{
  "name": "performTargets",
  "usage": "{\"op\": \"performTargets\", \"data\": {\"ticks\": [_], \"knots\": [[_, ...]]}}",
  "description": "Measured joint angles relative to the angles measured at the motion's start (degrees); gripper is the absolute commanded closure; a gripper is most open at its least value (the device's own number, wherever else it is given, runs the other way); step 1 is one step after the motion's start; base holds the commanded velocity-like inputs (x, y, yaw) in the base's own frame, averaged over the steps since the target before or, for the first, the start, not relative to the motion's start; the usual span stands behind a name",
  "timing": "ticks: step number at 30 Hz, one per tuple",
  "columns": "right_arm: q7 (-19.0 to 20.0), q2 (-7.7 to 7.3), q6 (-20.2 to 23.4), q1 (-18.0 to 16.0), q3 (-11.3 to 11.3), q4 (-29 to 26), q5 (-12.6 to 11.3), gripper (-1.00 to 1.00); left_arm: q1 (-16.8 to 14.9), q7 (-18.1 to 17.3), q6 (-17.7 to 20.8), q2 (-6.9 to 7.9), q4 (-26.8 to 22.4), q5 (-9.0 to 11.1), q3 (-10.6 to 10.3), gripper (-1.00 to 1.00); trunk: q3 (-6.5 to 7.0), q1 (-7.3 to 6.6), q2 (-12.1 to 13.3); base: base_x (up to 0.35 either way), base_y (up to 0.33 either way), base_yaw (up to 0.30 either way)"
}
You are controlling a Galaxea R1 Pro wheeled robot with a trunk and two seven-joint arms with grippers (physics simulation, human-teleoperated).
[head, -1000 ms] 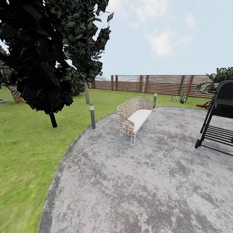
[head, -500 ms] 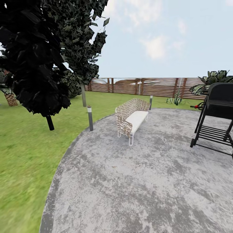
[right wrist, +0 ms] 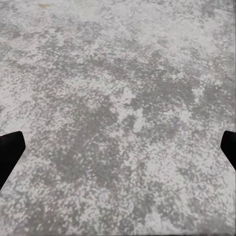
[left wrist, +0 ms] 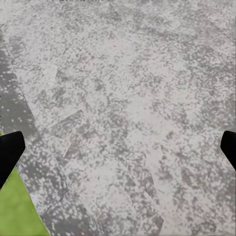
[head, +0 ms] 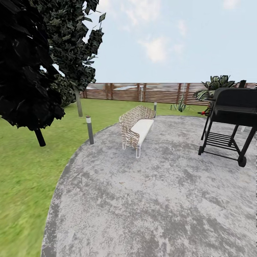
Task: Pick up the pesticide atomizer in the garden and spray insectifuge to fully cover both potted plants in the garden.
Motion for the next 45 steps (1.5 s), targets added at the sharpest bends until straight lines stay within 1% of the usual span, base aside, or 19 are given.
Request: {"op": "performTargets", "data": {"ticks": [14, 38, 45], "knots": [[0.0, 0.00, -0.1, 0.0, -0.1, -0.7, -0.1, -1.00, -0.1, 0.0, 0.0, -0.06, 0.0, -0.3, 0.0, -1.00, -0.82, 0.00, 0.0, 0.093, 0.250, -0.169], [0.0, -0.03, 0.0, 0.0, -0.1, -0.6, -0.1, -1.00, -0.1, 0.0, 0.0, -0.07, 0.0, -0.4, 0.0, -1.00, -1.68, 0.01, 0.0, 0.006, 0.007, -0.275], [0.0, -0.08, 0.0, 0.0, -0.1, -0.6, -0.1, -1.00, -0.1, 0.0, 0.0, -0.07, 0.0, -0.3, 0.0, -1.00, -1.85, 0.03, 0.0, -0.130, 0.124, -0.282]]}}
